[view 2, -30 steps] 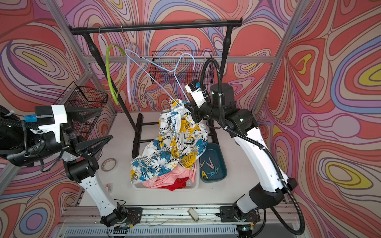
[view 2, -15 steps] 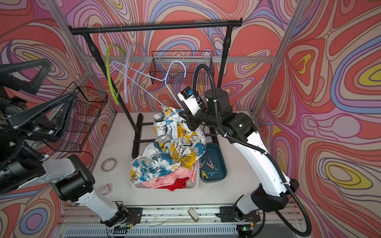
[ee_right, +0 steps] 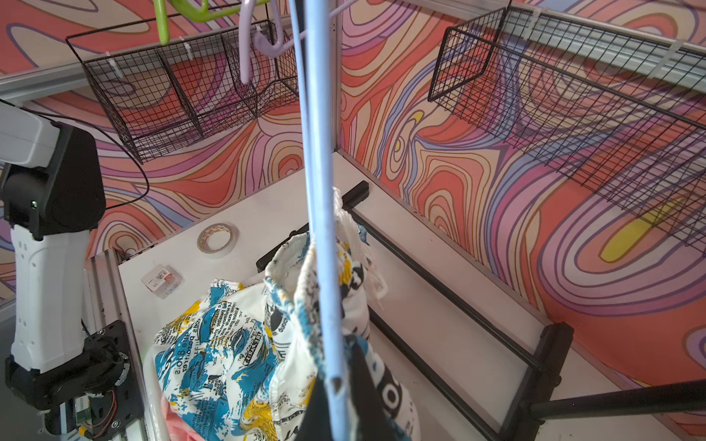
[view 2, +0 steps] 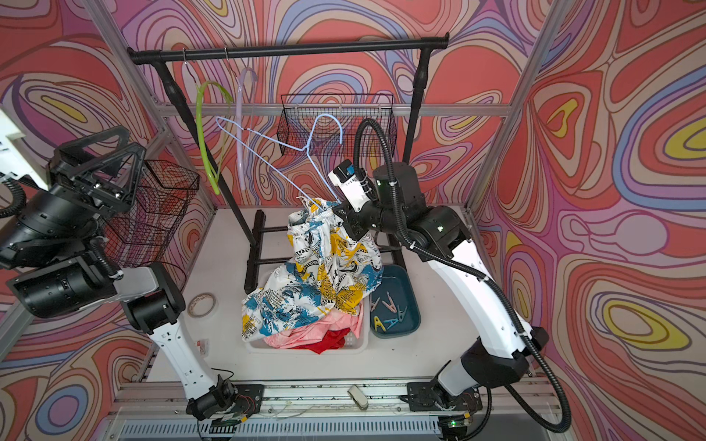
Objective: Remove the clothespins securing shorts to the hanger
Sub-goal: Remove the shorts from the hanger.
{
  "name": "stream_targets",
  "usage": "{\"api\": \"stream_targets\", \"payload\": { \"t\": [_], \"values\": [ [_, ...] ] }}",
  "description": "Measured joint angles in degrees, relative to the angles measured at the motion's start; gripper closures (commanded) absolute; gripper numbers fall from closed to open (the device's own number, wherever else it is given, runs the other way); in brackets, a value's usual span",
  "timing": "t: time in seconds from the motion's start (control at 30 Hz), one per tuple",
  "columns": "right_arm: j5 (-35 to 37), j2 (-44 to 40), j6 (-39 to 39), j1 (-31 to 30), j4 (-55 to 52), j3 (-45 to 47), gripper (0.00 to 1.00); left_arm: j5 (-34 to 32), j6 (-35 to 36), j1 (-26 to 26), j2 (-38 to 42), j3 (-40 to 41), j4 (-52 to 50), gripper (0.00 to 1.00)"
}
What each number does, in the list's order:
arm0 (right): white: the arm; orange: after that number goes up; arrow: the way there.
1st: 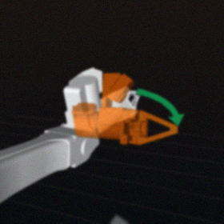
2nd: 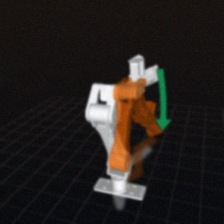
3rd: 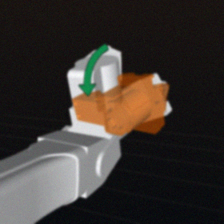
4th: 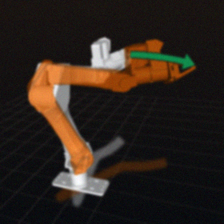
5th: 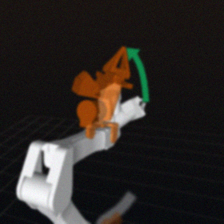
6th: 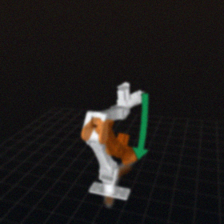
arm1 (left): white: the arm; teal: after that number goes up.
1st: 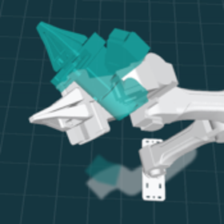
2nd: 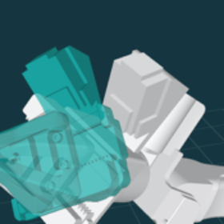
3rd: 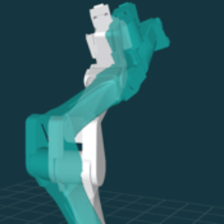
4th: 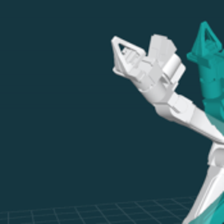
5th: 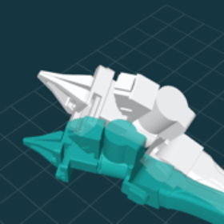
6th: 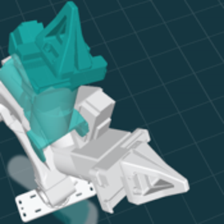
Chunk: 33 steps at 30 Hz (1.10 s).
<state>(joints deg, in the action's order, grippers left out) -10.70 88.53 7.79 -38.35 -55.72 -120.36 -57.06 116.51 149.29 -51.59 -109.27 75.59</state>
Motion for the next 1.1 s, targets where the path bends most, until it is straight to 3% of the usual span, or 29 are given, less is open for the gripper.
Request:
{"api": "stream_targets", "payload": {
  "t": [0.1,0.17,0.4,0.47,0.53,0.63,0.7,0.8,0.87,0.97,1.1],
  "values": [
    [0.37,1.97,0.0,-0.13,-1.03,-2.54,1.0,3.76,0.17,0.02,-11.1,-19.67,1.03,0.0],
    [0.46,3.06,0.0,-0.28,-1.11,-3.5,1.0,6.97,0.22,-0.02,-17.18,-27.47,1.14,0.0],
    [0.9,6.01,0.02,-0.37,-1.97,-6.45,1.0,10.05,0.31,0.02,-23.04,-28.96,-0.11,0.0],
    [0.74,7.85,0.04,-0.39,-2.32,-8.61,1.0,6.58,0.44,-0.07,-18.34,-21.11,-4.96,0.0],
    [0.37,9.35,0.0,-0.48,-2.54,-10.05,1.0,1.75,-1.4,-0.04,-11.65,-13.81,-17.18,0.0],
    [0.22,10.67,-0.2,-0.83,-2.62,-10.99,1.0,-2.21,-15.13,0.02,-3.15,-10.32,-43.67,0.0],
    [0.26,10.75,-0.39,-1.14,-3.28,-11.02,1.0,-4.11,-21.92,0.02,0.28,-10.51,-53.83,0.0],
    [0.24,10.75,-0.92,-1.4,-4.15,-11.34,1.0,-4.96,-37.73,-0.02,1.66,-15.45,-75.25,0.0],
    [0.24,10.73,-1.33,-1.62,-4.26,-11.39,1.0,-3.82,-47.21,-0.02,3.34,-12.39,-85.5,0.0],
    [0.28,10.73,-1.7,-2.56,-4.26,-11.39,1.0,-2.36,-55.17,0.0,7.5,2.25,-90.51,0.0],
    [0.26,10.64,-2.12,-3.76,-4.22,-10.91,1.0,-3.13,-57.24,0.0,8.61,21.27,-85.85,0.0]
  ]
}}
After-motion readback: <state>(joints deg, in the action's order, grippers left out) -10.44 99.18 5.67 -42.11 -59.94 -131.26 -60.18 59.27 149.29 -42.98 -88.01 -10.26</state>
